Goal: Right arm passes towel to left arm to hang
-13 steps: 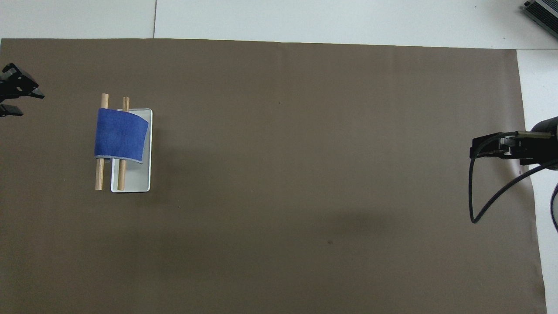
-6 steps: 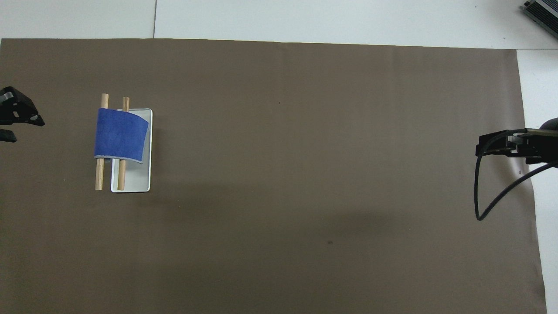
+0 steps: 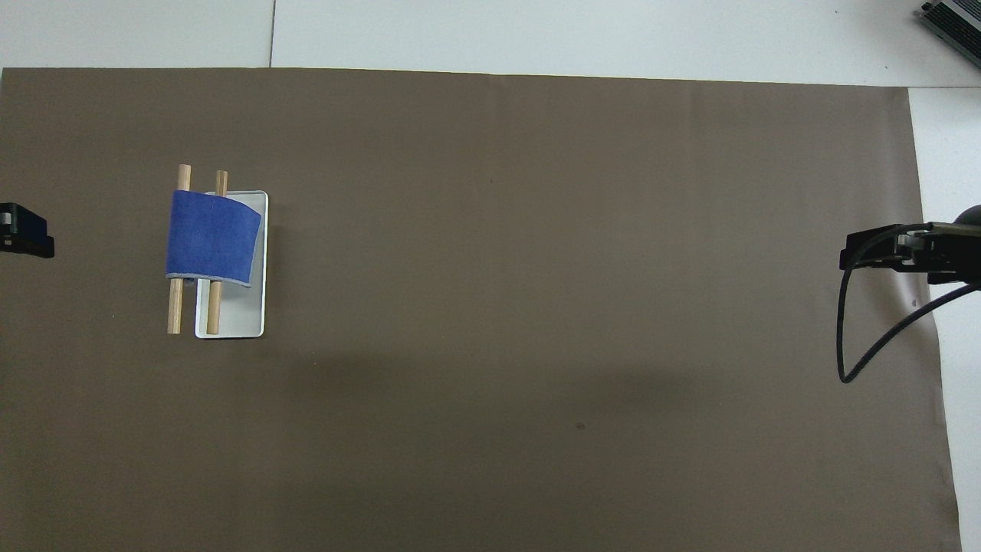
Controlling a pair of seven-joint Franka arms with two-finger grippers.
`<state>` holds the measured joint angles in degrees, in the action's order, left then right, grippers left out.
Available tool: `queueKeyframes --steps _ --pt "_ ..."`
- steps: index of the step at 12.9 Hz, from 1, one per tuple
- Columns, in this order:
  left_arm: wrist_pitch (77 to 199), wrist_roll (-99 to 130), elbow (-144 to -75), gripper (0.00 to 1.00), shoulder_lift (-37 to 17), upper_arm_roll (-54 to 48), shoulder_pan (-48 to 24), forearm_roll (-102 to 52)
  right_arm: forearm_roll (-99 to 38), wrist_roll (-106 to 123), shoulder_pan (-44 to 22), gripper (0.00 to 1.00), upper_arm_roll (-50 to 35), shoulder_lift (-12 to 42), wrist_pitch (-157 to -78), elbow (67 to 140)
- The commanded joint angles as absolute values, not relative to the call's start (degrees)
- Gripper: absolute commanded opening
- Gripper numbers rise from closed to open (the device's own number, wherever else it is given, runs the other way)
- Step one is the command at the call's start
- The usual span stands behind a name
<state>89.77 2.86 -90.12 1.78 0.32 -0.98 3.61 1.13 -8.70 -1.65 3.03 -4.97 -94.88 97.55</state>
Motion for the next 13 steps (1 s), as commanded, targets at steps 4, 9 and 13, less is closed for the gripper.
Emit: queueKeyframes --steps 4,9,13 --pt "88.77 -6.24 -91.05 0.64 3.25 -0.09 -0.53 4.66 2.11 -7.82 -4.64 1.0 5.97 -4.13 -94.21 96.76" --pt "90.7 -2.47 -91.05 1.0 2.64 -0.09 -1.4 2.82 1.93 -7.91 -5.1 1.0 6.5 -4.57 -95.63 97.82" --pt "91.67 -2.29 -90.97 1.0 2.64 -0.09 -1.67 2.72 2.28 -7.82 -4.83 1.0 6.07 -4.48 -94.93 97.39"
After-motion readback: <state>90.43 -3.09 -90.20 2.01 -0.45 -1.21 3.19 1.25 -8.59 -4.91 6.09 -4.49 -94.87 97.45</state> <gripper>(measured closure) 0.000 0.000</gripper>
